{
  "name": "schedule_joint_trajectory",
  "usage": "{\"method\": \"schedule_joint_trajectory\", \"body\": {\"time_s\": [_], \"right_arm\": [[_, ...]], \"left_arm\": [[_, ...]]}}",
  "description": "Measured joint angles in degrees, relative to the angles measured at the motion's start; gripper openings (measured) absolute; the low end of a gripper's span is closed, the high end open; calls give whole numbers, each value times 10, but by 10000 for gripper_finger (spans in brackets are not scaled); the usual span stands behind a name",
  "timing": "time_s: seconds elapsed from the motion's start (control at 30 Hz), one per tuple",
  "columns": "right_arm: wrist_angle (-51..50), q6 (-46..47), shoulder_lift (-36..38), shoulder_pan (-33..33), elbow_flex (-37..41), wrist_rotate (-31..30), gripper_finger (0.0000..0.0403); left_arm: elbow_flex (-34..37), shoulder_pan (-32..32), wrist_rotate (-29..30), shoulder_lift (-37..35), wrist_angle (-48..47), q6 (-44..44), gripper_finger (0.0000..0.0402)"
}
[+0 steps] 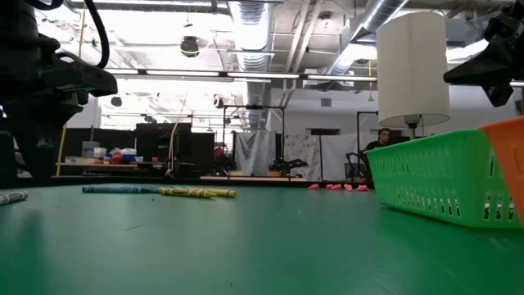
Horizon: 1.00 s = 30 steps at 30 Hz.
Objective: Sort crayons
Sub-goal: Put the black crayon into the green bin
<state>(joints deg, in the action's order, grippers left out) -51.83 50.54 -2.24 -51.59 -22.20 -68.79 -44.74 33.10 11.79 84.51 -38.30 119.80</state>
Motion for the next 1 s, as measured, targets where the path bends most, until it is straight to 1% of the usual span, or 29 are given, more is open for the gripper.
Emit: {"method": "schedule_joint_trajectory", "body": {"time_s": [0.13, 0.23, 0.33, 0.57, 0.63, 0.7, 0.87, 0.9, 1.0], "right_arm": [[0, 0, 0, 0, 0, 0, 0], [0, 0, 0, 0, 0, 0, 0], [1, 0, 0, 0, 0, 1, 0], [0, 0, 0, 0, 0, 2, 0], [0, 0, 0, 0, 0, 2, 0], [0, 0, 0, 0, 0, 2, 0], [0, 0, 0, 0, 0, 2, 0], [0, 0, 0, 0, 0, 2, 0], [0, 0, 0, 0, 0, 2, 0]], "left_arm": [[0, 0, -2, 10, 9, 5, 141], [-1, 0, -22, 40, 29, 2, 141], [-7, 0, -20, 61, 45, -16, 141], [-36, -14, -30, 66, -8, -35, 137], [-37, -16, -39, 66, -6, -44, 125], [-37, -16, -40, 67, -8, -46, 101], [-37, -16, -40, 67, -8, -62, 19], [-37, -16, -39, 67, -8, -64, 11], [-38, -16, -35, 67, -9, -65, 10]]}}
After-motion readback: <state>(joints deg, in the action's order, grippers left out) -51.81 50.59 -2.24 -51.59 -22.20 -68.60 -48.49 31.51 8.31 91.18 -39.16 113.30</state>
